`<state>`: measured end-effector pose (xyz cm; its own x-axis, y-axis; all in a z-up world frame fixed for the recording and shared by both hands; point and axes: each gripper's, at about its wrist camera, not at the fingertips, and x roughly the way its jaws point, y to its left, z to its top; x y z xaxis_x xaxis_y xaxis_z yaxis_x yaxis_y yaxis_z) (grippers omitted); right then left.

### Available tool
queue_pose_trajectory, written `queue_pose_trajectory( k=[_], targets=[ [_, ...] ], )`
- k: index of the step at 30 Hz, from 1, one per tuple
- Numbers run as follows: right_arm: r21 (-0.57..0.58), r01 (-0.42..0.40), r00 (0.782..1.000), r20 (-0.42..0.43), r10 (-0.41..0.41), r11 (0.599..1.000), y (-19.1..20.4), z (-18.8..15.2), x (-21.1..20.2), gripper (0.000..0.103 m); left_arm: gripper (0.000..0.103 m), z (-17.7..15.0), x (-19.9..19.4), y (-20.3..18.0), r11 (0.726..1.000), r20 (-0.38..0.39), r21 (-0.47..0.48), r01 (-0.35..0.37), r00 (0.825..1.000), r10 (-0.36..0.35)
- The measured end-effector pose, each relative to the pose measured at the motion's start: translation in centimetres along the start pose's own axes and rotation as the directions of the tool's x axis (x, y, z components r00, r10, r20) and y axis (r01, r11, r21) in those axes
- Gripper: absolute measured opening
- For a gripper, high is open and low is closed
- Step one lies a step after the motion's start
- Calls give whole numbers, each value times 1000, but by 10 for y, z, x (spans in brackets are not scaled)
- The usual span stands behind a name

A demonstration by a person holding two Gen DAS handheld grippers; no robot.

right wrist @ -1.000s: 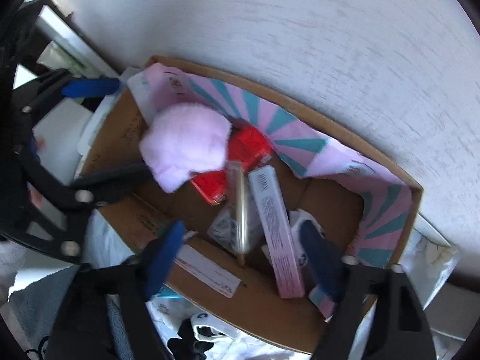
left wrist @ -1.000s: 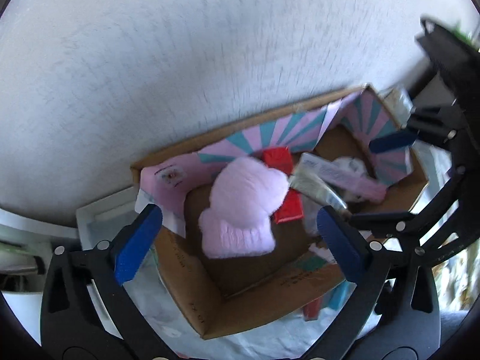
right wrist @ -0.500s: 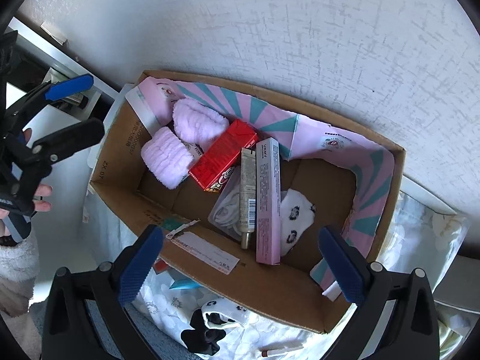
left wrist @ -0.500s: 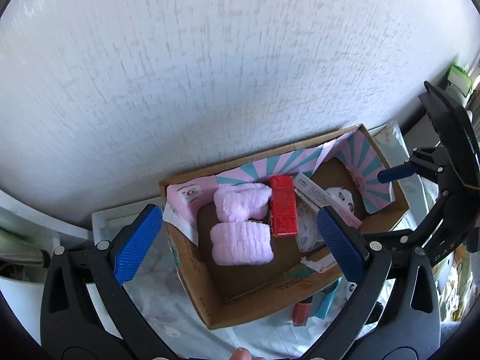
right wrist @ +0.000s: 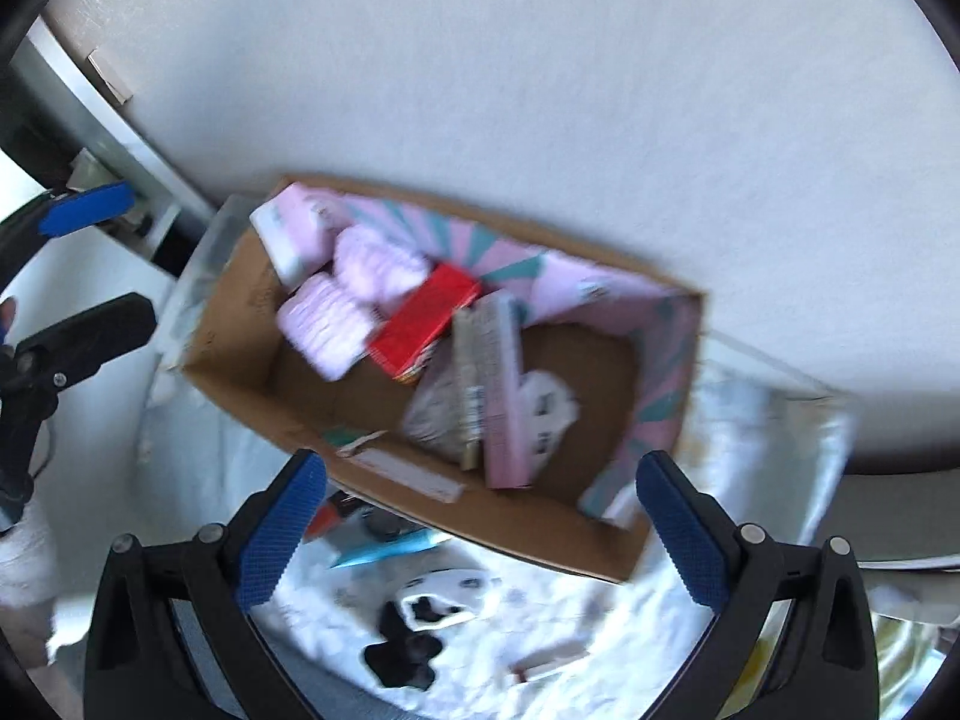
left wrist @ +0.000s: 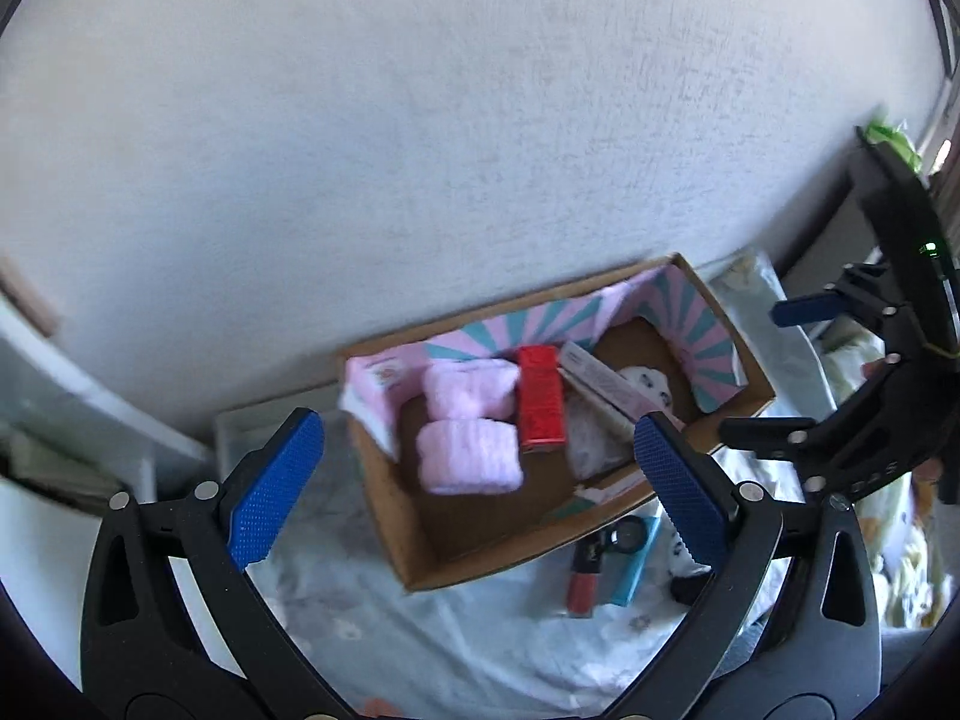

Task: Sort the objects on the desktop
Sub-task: 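Withdraw both tools from the box toward the lipsticks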

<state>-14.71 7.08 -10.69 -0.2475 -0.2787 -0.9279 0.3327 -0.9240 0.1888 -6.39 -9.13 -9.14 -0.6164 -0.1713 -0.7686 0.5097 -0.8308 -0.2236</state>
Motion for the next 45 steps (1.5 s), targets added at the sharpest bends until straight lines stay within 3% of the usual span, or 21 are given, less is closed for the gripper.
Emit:
queue_pose_trajectory(
  k=[5,9,14,19,22,26,29,36,45],
  targets=[
    [24,-7,1000,23,6,1000,-1,-18,-16,103,103,-12,-24,5,997,-3,-71,6,1000,-6],
    [124,12,996,88,-23,992,-10,-43,-40,103,103,-26,-41,-4,998,4,-55,-17,1000,17],
    [250,-80,988,148,44,965,-27,-78,-62,103,103,-49,-50,-12,996,15,-88,-14,1000,15],
    [342,-30,985,167,-29,939,-39,-112,-74,103,103,-70,-45,-24,996,3,-94,2,1000,-2],
    [351,4,983,172,-69,936,-39,-127,-76,103,103,-79,-39,-33,997,0,-68,-27,1000,27],
    [385,-31,984,171,-39,922,-43,-146,-65,103,103,-91,-27,-38,994,-6,-76,-75,997,75],
    [433,-67,989,146,3,899,-50,-161,-45,103,103,-103,-14,-40,994,-30,-91,-68,997,65],
    [470,46,994,67,-88,881,-56,-185,-7,103,103,-122,21,-43,993,-104,-100,-66,993,56],
    [469,117,991,7,-136,876,-53,-203,33,103,98,-144,65,-53,996,-166,-84,-28,986,14]
  ],
)
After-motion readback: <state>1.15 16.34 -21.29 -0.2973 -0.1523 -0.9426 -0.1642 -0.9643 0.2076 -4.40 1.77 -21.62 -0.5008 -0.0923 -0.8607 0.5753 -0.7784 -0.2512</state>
